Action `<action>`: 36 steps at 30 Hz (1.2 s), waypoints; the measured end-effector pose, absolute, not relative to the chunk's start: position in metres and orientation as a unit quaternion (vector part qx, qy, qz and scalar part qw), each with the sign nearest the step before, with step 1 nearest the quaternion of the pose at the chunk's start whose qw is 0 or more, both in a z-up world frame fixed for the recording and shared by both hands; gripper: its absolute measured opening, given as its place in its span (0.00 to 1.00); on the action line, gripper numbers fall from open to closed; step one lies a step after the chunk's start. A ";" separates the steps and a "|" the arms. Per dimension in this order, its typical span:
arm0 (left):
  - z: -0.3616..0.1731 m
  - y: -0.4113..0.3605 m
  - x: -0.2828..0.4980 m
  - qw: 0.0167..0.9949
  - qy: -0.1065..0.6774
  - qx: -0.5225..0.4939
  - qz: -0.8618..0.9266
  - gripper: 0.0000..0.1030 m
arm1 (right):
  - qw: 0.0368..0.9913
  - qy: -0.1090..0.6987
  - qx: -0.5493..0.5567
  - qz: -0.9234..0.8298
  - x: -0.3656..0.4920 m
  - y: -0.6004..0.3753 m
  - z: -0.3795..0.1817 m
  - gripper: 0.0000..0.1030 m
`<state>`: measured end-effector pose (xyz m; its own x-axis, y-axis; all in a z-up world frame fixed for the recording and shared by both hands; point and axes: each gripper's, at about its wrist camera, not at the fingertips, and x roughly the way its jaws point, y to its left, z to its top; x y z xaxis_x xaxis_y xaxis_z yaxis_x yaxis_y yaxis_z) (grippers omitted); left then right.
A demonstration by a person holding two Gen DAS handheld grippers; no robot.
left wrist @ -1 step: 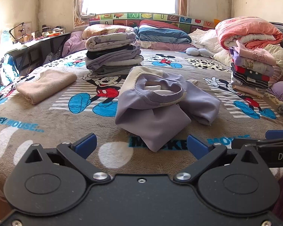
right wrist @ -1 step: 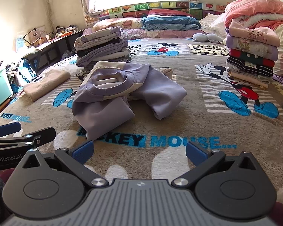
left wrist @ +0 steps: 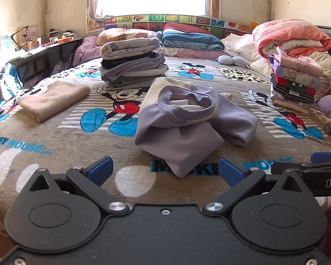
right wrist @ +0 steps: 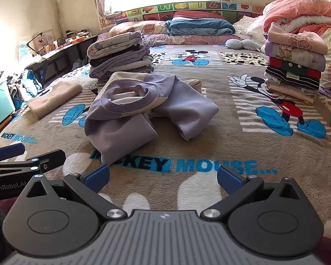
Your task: Fold clothes
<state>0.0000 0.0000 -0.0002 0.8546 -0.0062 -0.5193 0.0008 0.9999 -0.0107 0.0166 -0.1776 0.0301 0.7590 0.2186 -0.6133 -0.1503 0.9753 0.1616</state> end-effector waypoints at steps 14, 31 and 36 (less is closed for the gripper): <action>-0.003 0.001 0.001 0.961 0.278 -0.004 -0.001 1.00 | 0.935 0.333 0.055 0.106 0.016 -0.179 0.029 1.00; -0.004 0.002 0.002 0.959 0.284 -0.009 -0.003 1.00 | 0.934 0.336 0.058 0.109 0.015 -0.174 0.027 1.00; -0.004 0.003 0.002 0.958 0.285 -0.010 -0.004 1.00 | 0.933 0.336 0.058 0.111 0.016 -0.175 0.026 1.00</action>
<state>0.0024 0.0033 -0.0038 0.8374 -0.0128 -0.5465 0.0019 0.9998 -0.0206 0.0161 -0.1746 0.0265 0.7489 0.2469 -0.6149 -0.1683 0.9684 0.1838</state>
